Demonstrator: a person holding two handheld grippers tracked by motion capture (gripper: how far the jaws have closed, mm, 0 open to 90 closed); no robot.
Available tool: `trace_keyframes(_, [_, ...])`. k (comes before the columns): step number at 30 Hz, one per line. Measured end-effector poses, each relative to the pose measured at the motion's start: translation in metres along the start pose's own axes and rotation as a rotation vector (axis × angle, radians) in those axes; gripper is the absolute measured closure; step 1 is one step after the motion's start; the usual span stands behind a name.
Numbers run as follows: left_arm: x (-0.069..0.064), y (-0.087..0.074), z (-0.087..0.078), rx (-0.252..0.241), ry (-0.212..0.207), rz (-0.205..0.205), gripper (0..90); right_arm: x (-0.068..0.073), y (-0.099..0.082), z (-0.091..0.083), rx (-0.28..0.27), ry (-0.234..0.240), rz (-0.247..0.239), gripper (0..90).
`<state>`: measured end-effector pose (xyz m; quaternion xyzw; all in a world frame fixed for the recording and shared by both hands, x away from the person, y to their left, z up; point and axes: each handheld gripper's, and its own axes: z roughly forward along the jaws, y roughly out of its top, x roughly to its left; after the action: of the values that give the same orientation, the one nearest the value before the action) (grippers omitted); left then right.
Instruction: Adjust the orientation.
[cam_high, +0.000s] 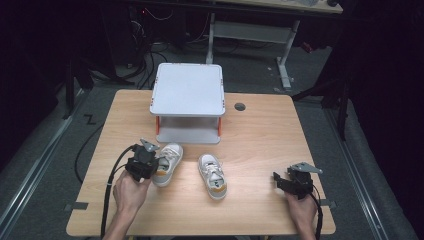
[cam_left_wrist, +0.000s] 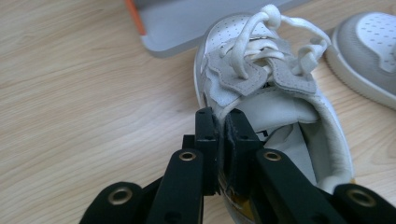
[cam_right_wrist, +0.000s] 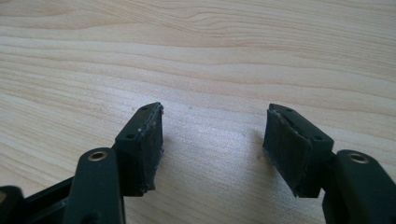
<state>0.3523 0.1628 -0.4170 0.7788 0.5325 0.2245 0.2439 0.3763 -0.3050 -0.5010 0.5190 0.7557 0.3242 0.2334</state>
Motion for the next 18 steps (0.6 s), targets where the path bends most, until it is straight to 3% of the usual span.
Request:
trace_keyframes(5, [-0.02,0.001,0.007,-0.001,0.009,0.013,85.2,0.0,0.0,0.0,0.0,0.001,0.0,37.7])
trace_keyframes(7, [-0.024,0.001,0.009,-0.003,-0.013,0.005,85.2,0.0,0.0,0.0,0.0,0.001,0.0,37.7])
trace_keyframes(14, [-0.036,-0.001,0.015,-0.001,0.001,-0.01,85.1,0.0,0.0,0.0,0.0,0.003,-0.002,37.3])
trace_keyframes(18, [-0.045,-0.005,0.02,0.005,-0.025,-0.013,85.0,0.0,0.0,0.0,0.0,0.003,-0.002,37.3])
